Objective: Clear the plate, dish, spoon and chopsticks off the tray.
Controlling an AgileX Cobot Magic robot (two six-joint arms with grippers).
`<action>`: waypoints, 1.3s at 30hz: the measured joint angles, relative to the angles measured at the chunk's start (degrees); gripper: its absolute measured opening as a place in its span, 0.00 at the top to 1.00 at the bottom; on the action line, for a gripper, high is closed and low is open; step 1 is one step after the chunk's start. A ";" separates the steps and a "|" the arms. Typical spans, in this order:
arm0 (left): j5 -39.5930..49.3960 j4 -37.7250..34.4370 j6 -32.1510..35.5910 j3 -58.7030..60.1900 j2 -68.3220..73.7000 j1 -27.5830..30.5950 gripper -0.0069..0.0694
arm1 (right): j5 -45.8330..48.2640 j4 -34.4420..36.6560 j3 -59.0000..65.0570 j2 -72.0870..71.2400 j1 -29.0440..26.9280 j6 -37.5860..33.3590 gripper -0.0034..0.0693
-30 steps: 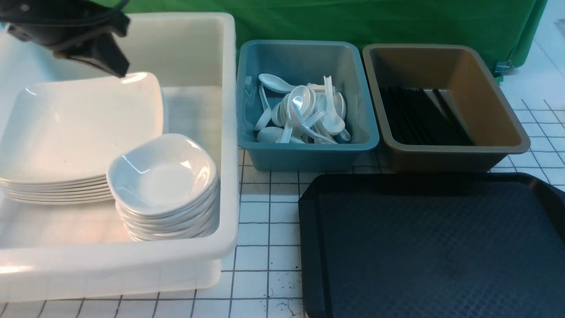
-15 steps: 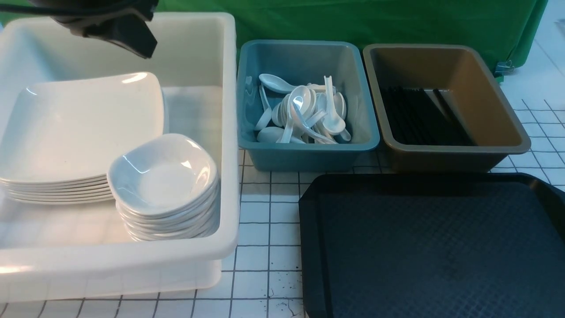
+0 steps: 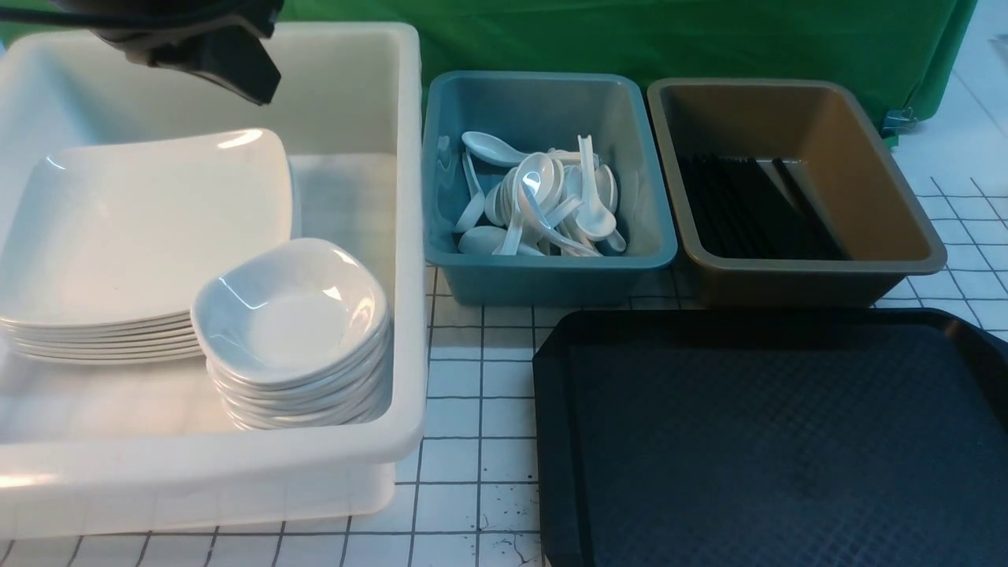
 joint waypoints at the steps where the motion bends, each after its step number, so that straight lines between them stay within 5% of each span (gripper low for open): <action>1: 0.00 0.00 0.00 0.00 0.00 0.00 0.91 | 0.00 0.00 0.00 0.00 0.00 0.00 0.90; 11: 0.00 0.00 -0.02 0.00 0.00 0.00 0.91 | -5.88 -1.10 5.86 -0.84 0.00 0.00 0.86; 19: 0.00 0.00 -0.20 0.00 0.00 0.00 0.91 | -8.80 -10.50 21.18 -6.87 -1.41 0.00 0.83; 39: -0.03 -1.71 -1.63 10.16 -9.02 0.00 0.91 | -15.50 -11.27 31.46 -10.35 -9.07 0.00 0.77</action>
